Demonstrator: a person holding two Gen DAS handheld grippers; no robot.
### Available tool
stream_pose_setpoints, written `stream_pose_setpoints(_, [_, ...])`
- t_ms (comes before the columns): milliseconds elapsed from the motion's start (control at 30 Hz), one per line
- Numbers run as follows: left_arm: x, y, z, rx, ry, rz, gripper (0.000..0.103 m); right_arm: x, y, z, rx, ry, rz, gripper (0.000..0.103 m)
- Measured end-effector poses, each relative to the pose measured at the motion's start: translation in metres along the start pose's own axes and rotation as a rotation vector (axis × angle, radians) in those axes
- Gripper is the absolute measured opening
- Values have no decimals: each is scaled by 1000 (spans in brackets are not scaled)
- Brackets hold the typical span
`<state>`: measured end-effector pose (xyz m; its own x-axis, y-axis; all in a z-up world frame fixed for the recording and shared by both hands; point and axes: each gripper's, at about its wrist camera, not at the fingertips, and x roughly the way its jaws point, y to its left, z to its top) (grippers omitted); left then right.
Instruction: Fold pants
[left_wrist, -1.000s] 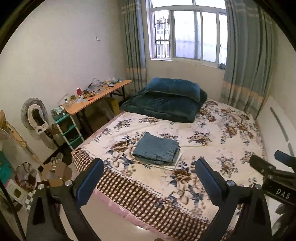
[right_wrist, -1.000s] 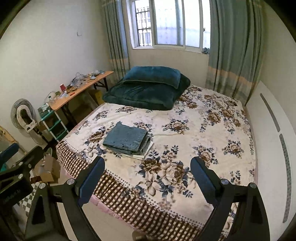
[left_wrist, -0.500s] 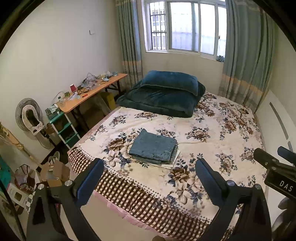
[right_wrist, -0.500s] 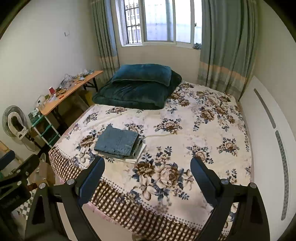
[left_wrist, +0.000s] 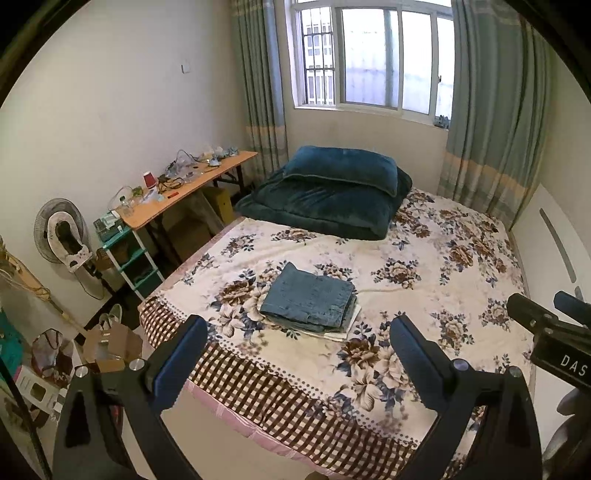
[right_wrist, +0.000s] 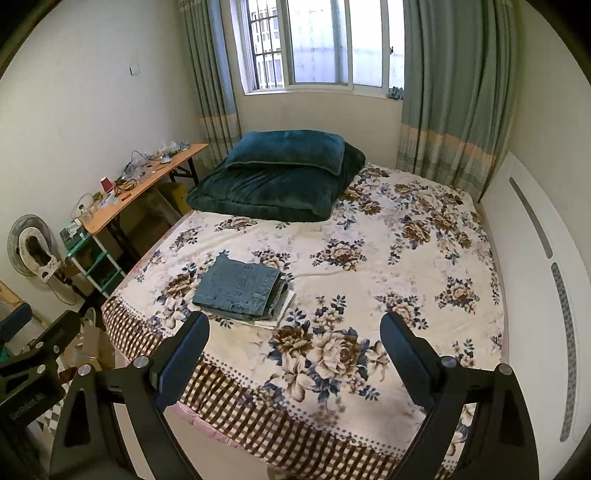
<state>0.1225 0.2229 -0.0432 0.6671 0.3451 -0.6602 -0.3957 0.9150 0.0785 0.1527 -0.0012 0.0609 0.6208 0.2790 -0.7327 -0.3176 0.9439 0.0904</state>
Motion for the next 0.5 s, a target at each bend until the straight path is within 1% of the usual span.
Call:
stream_pose_setpoints(133, [-6, 0, -1, -7, -9, -1, 101, -4, 2, 6, 3, -10, 0, 96])
stream_pose_setpoints(500, [-10, 0, -2, -9, -1, -1, 101, -7, 11, 4, 4, -1, -4, 96])
